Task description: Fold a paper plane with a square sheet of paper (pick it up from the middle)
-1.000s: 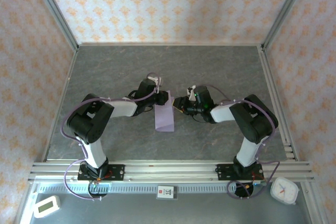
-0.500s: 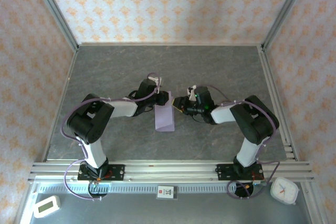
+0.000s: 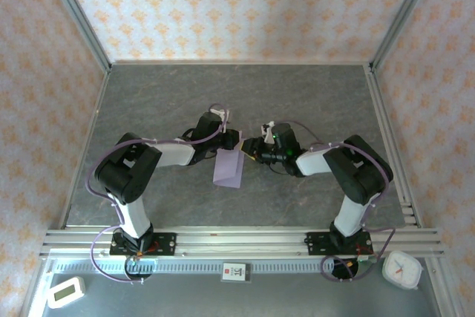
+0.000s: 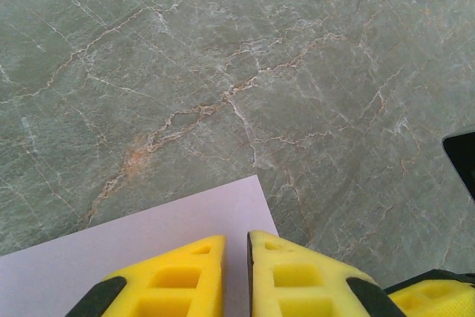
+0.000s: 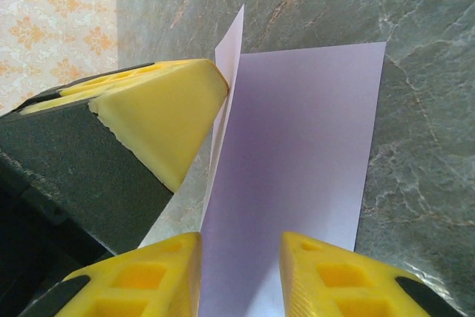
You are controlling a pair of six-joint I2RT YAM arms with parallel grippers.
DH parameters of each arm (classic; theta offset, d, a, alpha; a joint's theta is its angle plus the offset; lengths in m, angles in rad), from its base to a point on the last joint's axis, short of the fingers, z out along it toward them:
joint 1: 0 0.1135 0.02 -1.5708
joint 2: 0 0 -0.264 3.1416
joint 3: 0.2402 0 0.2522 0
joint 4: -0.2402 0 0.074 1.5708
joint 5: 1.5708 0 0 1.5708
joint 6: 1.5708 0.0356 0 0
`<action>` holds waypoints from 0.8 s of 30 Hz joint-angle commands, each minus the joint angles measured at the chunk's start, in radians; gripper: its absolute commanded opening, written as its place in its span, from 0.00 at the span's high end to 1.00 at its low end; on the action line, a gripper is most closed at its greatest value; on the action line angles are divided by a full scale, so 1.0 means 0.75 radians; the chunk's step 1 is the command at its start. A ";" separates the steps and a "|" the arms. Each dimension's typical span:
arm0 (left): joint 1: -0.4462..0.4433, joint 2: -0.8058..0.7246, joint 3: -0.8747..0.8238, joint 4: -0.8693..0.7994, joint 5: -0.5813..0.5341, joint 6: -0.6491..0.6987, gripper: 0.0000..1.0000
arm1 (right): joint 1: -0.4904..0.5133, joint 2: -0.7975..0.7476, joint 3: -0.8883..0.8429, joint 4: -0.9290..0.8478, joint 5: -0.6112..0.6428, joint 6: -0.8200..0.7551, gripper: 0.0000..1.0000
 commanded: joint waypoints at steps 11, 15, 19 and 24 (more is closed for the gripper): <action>-0.010 -0.008 -0.004 -0.015 -0.051 0.006 0.82 | 0.014 -0.091 -0.056 0.087 0.034 0.054 0.57; -0.010 -0.010 -0.001 -0.015 -0.051 0.007 0.82 | 0.039 -0.037 -0.014 0.100 0.020 0.065 0.57; -0.010 -0.010 0.003 -0.016 -0.048 0.008 0.82 | 0.063 0.007 0.027 0.096 0.020 0.068 0.60; -0.011 -0.012 0.015 -0.031 -0.051 0.000 0.82 | 0.070 0.038 0.032 0.070 0.035 0.054 0.83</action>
